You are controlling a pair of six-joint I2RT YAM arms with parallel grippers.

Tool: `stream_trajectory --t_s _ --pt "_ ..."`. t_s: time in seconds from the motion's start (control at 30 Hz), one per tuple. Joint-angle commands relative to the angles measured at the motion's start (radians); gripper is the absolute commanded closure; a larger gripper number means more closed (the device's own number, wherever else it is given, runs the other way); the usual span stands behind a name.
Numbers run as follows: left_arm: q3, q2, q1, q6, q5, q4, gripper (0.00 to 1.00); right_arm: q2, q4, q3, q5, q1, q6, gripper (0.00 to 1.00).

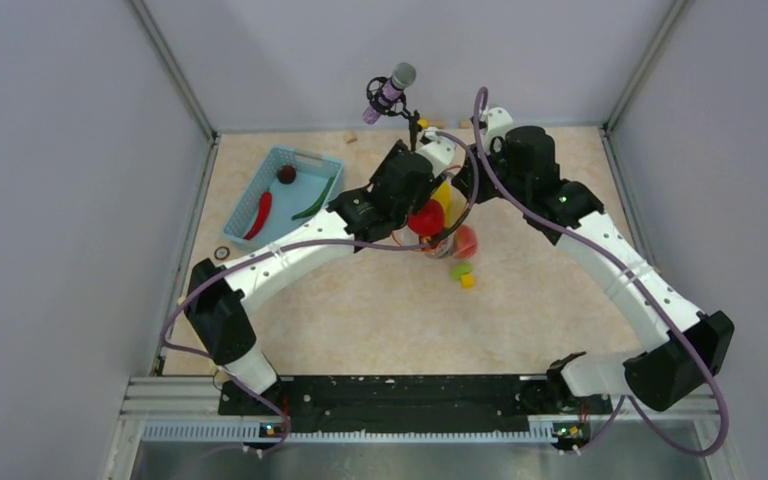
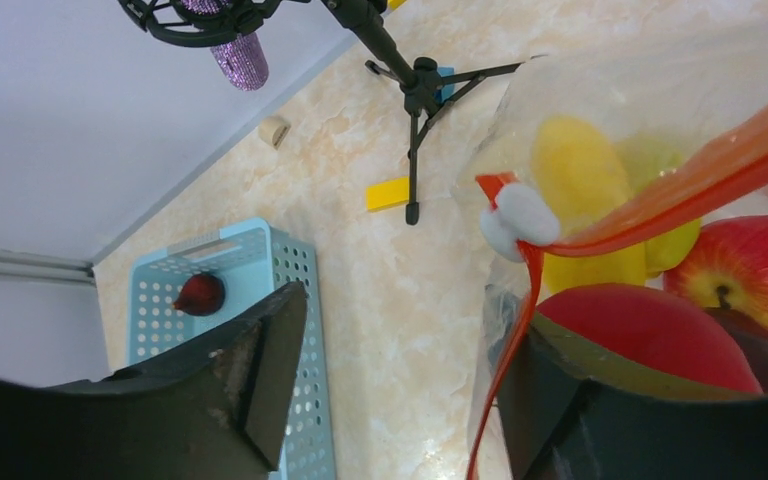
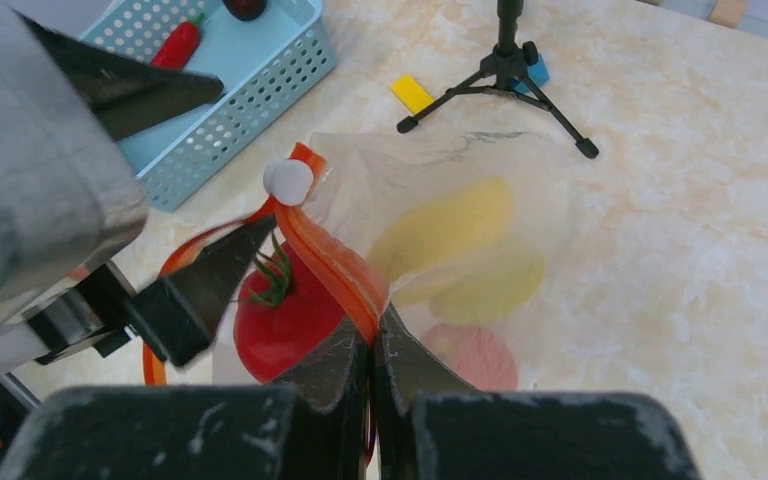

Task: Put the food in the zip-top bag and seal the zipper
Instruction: Adjust the zipper food storage bag at the center of the board.

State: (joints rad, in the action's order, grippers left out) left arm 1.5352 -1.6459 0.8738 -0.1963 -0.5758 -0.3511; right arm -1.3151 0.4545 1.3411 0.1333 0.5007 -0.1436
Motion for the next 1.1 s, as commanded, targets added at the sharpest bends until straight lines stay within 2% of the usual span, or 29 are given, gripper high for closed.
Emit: stream_trajectory --t_s 0.0,0.07,0.13,0.17,0.3,0.47,0.77,1.07 --pt "0.048 -0.020 -0.003 0.008 -0.012 -0.005 0.42 0.059 -0.077 -0.003 0.004 -0.011 -0.011 1.00" --pt "0.071 -0.022 -0.002 0.030 0.005 -0.043 0.72 0.059 -0.080 -0.003 0.001 -0.011 -0.010 1.00" --pt "0.079 -0.012 -0.002 0.048 0.008 -0.055 0.97 0.054 -0.080 -0.003 -0.002 -0.011 -0.010 1.00" --pt "0.082 -0.004 -0.002 0.061 0.010 -0.062 1.00 0.050 -0.082 -0.002 -0.001 -0.011 -0.011 1.00" --pt "0.093 0.055 -0.002 0.136 0.092 -0.106 1.00 0.009 -0.073 0.019 0.035 -0.011 -0.015 1.00" --pt "0.056 0.168 -0.002 0.240 0.195 -0.109 1.00 -0.091 0.020 0.103 0.119 -0.011 0.012 1.00" --pt "-0.009 0.296 -0.004 0.381 0.034 -0.065 1.00 -0.150 0.149 0.174 0.239 -0.011 0.079 1.00" --pt "0.071 0.184 -0.022 0.375 -0.075 -0.125 1.00 -0.150 0.197 0.188 0.315 -0.010 0.103 1.00"
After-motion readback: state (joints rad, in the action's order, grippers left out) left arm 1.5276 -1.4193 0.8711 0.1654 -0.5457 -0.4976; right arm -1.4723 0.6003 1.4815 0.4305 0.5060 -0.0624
